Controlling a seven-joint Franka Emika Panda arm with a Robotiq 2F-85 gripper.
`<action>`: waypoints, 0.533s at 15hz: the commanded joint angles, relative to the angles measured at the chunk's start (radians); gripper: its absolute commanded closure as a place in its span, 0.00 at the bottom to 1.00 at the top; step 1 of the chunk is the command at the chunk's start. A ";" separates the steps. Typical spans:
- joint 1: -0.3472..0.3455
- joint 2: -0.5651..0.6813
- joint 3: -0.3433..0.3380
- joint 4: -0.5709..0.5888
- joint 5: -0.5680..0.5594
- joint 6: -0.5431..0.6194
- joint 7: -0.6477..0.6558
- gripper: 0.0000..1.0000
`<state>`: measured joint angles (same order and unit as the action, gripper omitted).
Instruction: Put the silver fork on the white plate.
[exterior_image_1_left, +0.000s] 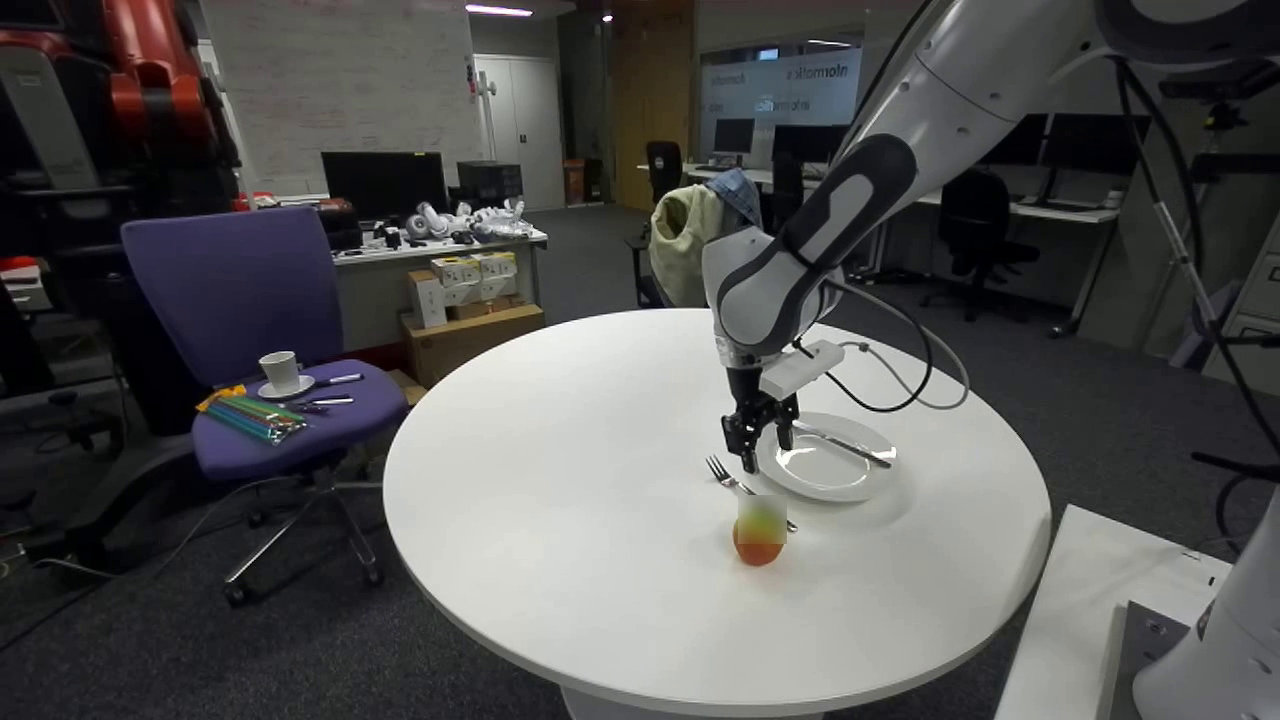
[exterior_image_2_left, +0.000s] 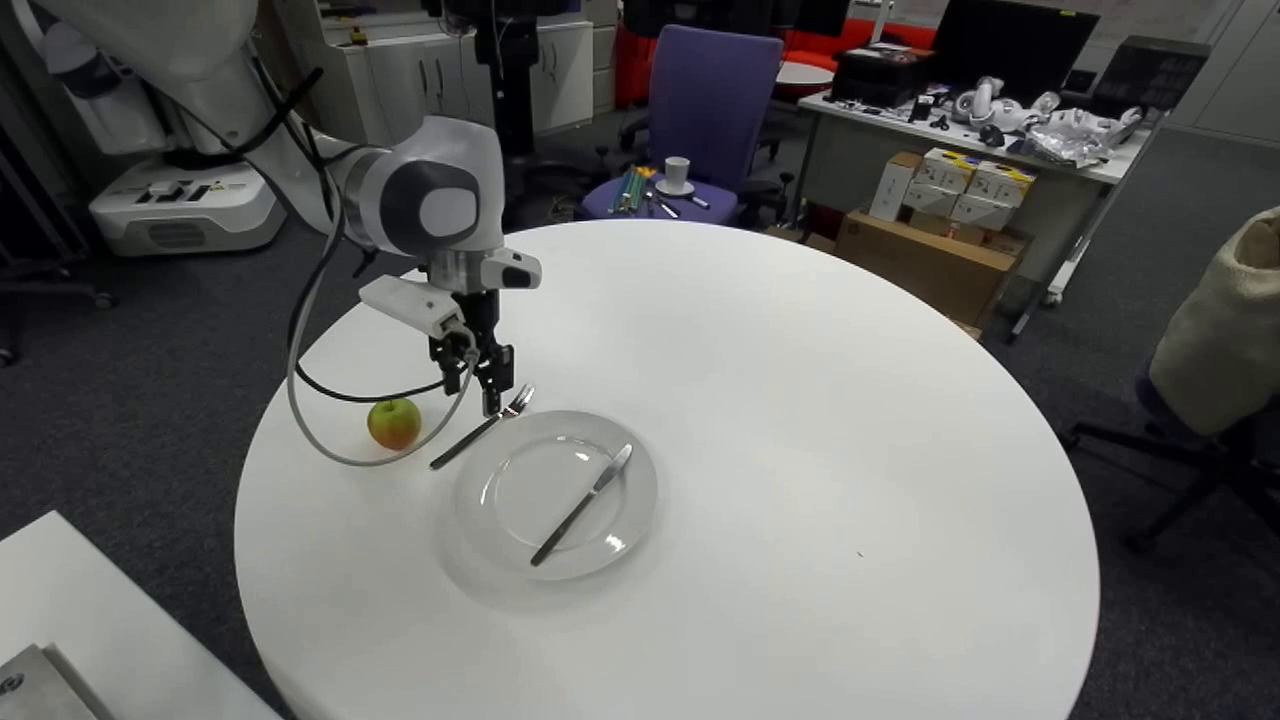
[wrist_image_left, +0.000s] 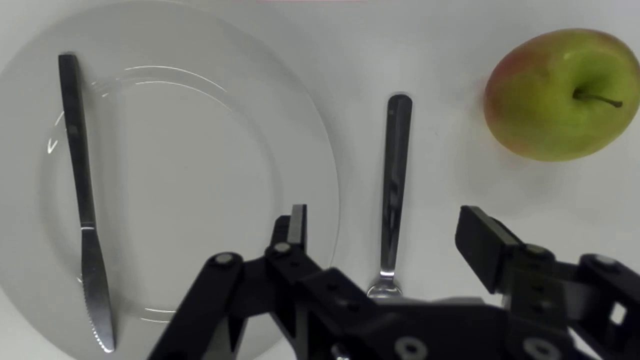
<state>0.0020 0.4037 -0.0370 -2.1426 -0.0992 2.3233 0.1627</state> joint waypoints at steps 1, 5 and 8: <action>0.006 0.041 -0.004 0.053 0.020 -0.015 0.005 0.48; 0.008 0.083 0.000 0.098 0.028 -0.023 0.003 0.53; 0.019 0.109 0.000 0.128 0.028 -0.027 0.013 0.45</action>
<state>0.0075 0.4891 -0.0369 -2.0607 -0.0919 2.3231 0.1627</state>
